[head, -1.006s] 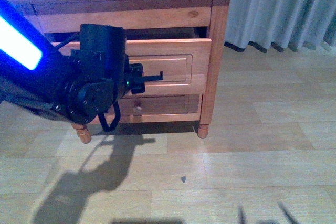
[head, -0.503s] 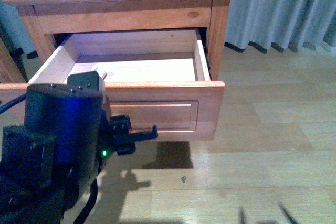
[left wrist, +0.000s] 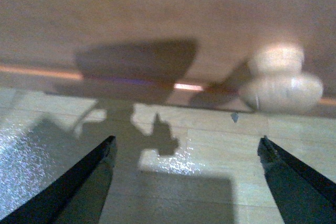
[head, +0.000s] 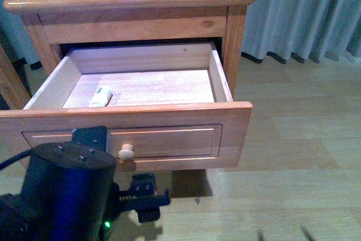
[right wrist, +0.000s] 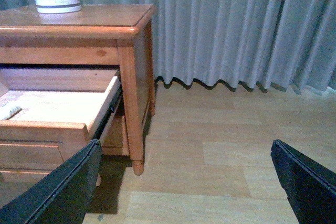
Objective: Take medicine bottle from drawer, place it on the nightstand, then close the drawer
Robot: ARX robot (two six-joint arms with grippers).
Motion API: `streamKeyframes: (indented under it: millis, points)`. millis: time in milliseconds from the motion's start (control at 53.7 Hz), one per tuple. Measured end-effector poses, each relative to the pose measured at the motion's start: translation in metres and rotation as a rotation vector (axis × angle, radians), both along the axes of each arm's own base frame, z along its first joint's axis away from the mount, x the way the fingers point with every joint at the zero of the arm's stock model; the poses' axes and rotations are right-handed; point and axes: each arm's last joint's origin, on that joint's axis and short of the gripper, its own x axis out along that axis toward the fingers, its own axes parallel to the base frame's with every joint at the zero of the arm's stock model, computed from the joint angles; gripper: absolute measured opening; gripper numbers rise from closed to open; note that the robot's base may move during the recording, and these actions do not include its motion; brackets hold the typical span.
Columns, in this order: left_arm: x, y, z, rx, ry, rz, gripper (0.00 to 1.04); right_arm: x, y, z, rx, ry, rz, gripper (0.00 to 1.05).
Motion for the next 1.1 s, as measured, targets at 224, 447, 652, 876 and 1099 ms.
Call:
streamKeyframes:
  millis: [224,447,652,876,1099]
  points:
    - [0.003,0.025,0.057,-0.015,-0.021,-0.02,0.98,0.0,0.0,0.0,0.0,0.0,0.0,0.98]
    - [-0.036,0.054,0.208,-0.105,-0.277,-0.186,0.98,0.0,0.0,0.0,0.0,0.0,0.0,0.98]
    - [-0.127,0.093,0.233,0.096,-0.584,0.029,0.62,0.0,0.0,0.0,0.0,0.0,0.0,0.98]
    - [-0.154,0.109,0.197,0.11,-0.621,0.018,0.2,0.0,0.0,0.0,0.0,0.0,-0.004,0.98]
    - [-0.16,0.123,0.174,0.118,-0.62,0.021,0.03,0.0,0.0,0.0,0.0,0.0,-0.004,0.98]
